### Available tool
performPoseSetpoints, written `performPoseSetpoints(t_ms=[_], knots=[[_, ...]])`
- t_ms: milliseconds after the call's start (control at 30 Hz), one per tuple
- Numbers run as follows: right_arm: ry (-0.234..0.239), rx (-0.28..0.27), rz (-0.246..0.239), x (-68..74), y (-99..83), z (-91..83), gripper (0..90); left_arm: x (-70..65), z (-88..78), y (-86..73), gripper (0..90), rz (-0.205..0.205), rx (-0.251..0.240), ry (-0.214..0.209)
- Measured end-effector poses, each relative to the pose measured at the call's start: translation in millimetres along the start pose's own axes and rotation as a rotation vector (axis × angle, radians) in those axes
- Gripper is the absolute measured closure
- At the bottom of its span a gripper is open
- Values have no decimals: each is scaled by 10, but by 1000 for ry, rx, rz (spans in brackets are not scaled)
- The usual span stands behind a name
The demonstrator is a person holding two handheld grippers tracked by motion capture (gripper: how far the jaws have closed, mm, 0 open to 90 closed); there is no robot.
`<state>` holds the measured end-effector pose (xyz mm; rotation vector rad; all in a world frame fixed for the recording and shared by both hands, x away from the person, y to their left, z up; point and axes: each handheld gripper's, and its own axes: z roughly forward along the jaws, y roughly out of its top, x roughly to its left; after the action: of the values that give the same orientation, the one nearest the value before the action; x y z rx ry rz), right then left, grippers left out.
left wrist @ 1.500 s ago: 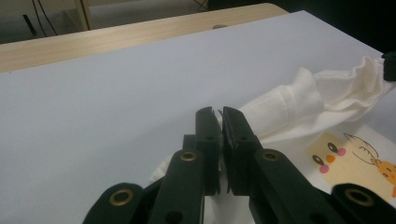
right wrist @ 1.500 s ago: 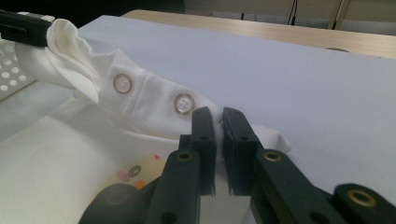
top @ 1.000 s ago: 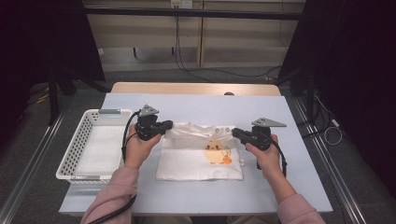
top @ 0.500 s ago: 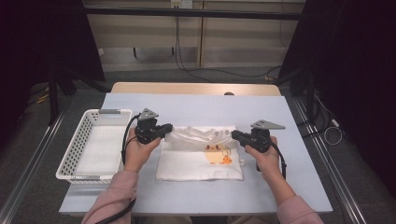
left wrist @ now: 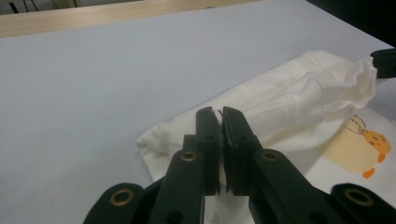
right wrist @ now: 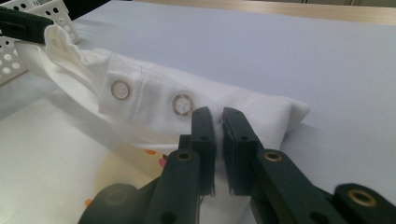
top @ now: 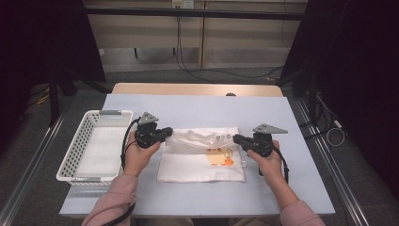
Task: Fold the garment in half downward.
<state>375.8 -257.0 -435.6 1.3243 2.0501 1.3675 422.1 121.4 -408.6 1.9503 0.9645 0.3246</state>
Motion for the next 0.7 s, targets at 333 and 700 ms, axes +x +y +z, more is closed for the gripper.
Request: performPoseSetpoints(t_ms=[333, 700], knots=[[2, -11, 6, 23, -21, -59, 842, -15, -58, -16, 866, 28, 14, -2], [16, -33, 4, 38, -43, -146, 842, -58, -99, -38, 866, -9, -29, -7]])
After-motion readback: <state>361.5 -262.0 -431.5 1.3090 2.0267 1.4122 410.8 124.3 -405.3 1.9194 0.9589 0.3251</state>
